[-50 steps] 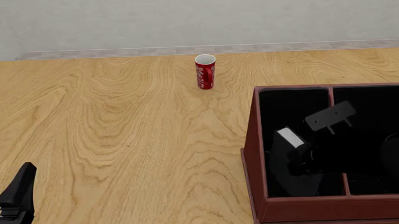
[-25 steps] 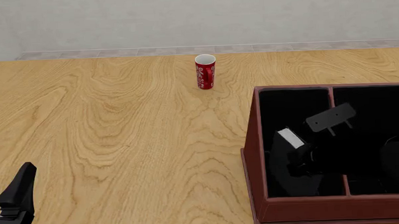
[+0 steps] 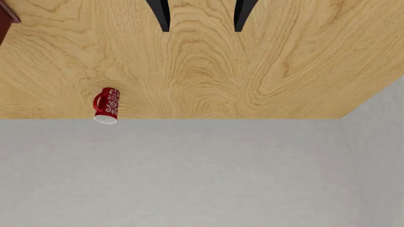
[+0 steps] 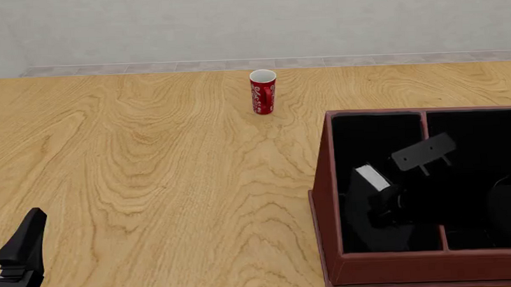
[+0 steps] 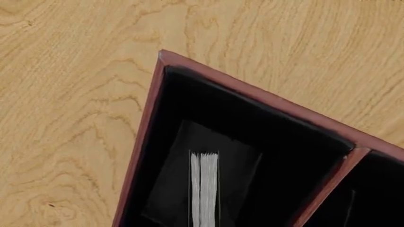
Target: Pick up the book and place it in the left compartment of the caddy.
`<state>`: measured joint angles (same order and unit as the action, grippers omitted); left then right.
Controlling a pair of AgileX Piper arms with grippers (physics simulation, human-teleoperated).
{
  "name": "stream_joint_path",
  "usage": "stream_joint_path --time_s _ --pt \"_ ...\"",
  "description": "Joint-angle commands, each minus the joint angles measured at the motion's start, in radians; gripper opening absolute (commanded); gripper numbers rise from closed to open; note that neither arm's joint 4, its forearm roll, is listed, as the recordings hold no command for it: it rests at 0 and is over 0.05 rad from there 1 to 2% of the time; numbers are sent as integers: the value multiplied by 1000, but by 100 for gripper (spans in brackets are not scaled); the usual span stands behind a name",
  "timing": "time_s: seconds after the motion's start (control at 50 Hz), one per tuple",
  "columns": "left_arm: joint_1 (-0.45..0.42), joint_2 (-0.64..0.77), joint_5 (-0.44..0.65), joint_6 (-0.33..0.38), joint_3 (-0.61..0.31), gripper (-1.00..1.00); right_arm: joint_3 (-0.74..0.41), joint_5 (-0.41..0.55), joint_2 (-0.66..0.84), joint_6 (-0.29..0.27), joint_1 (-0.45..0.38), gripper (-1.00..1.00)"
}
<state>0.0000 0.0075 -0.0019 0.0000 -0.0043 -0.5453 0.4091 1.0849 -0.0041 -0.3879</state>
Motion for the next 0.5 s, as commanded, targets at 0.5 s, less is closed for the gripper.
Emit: stream_joint_path --time_s 0.5 --pt "0 0 0 0 0 100 4 10 -2 5 -15 100"
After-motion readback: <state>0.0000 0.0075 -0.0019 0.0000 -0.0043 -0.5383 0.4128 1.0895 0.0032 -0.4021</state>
